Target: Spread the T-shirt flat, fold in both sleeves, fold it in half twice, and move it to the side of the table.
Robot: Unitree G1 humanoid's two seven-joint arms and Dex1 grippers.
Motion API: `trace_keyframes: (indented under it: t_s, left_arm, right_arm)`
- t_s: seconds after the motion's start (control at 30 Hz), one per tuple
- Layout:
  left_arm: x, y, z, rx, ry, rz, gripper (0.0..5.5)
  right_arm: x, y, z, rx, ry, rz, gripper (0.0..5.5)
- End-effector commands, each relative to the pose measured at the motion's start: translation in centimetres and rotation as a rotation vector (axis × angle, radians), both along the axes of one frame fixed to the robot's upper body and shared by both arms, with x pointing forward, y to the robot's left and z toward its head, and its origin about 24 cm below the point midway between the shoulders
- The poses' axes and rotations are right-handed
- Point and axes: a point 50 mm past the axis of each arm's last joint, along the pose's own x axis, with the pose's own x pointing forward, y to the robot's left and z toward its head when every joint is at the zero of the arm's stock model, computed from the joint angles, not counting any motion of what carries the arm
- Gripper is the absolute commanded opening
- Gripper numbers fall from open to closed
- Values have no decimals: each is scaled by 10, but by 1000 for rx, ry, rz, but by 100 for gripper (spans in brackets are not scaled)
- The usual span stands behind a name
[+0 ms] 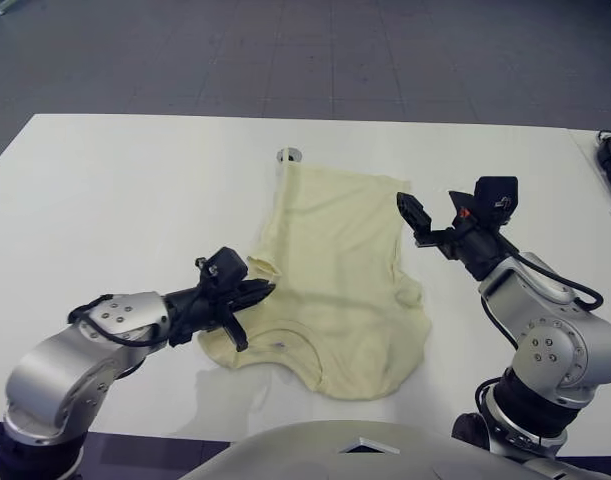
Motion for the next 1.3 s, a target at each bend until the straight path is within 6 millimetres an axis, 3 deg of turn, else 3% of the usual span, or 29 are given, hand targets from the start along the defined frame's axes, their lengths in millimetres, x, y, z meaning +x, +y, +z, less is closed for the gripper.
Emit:
trace_keyframes:
  t_s: [0.03, 0.2, 0.33, 0.47, 0.57, 0.9, 1.3]
  left_arm:
    - [6, -4, -15, 41, -6, 70, 75]
    - [5, -10, 16, -277, -80, 200, 163]
    - [-3, 4, 46, -523, -172, 345, 238]
    - [-4, 21, 55, -538, -207, 488, 313]
    - [-1, 26, 57, -534, -205, 542, 362]
    - [7, 22, 59, -527, -156, 535, 540]
    - [6, 21, 57, -521, -144, 565, 540]
  right_arm:
    - [-1, -3, -4, -64, 55, 29, 540]
    - [-26, -20, -24, -98, 262, 40, 540]
    - [-59, -31, -38, -76, 427, 112, 540]
    - [-89, -46, -57, -79, 602, 130, 540]
    - [-105, -45, -66, -49, 691, 164, 519]
    - [-109, -25, -81, 63, 722, 142, 353]
    - [-104, -25, -81, 45, 721, 134, 137]
